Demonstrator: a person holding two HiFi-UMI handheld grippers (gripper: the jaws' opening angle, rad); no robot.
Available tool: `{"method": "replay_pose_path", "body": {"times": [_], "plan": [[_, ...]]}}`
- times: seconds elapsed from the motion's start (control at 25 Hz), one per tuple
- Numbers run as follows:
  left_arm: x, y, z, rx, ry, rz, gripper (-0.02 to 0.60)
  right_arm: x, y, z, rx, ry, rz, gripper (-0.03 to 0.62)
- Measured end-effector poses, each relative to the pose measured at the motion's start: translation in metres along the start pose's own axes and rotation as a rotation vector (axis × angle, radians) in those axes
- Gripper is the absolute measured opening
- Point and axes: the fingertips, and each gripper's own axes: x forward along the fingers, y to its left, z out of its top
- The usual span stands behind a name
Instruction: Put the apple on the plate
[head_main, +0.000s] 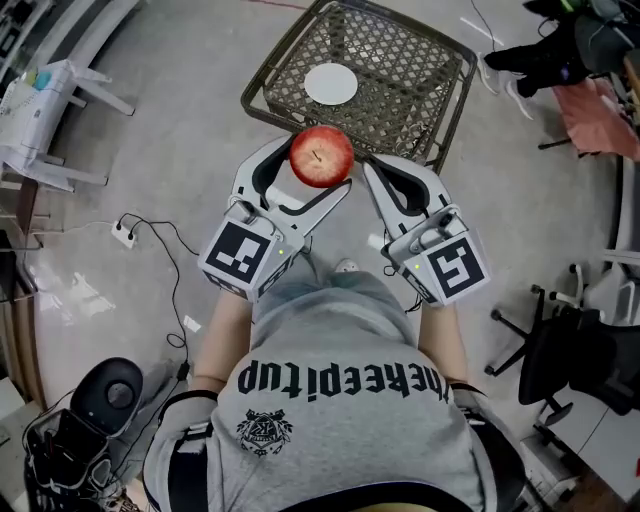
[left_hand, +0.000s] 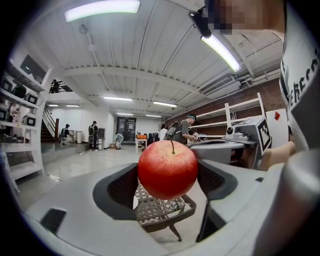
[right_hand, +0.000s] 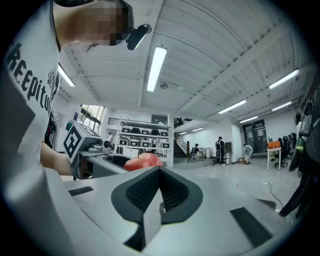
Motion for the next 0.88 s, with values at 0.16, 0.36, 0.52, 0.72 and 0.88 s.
{"method": "replay_pose_path", "body": {"times": [0.16, 0.36, 0.52, 0.72, 0.88], "plan": [[0.006, 0.022, 0.004, 0.009, 0.004, -0.052, 0.394, 0.023, -0.008, 0.004, 0.007, -0.001, -0.051, -0.002], [0.011, 0.056, 0.006, 0.018, 0.015, -0.102, 0.394, 0.055, -0.015, 0.007, 0.013, 0.002, -0.105, -0.002], [0.012, 0.079, 0.004, 0.013, 0.019, -0.132, 0.394, 0.077, -0.018, 0.007, 0.015, 0.007, -0.141, -0.002], [0.014, 0.102, 0.000, 0.011, 0.020, -0.167, 0.394, 0.098, -0.021, 0.008, 0.019, 0.008, -0.184, -0.002], [0.016, 0.123, -0.001, 0.014, 0.016, -0.203, 0.394, 0.119, -0.021, 0.008, 0.014, 0.012, -0.215, -0.002]]}}
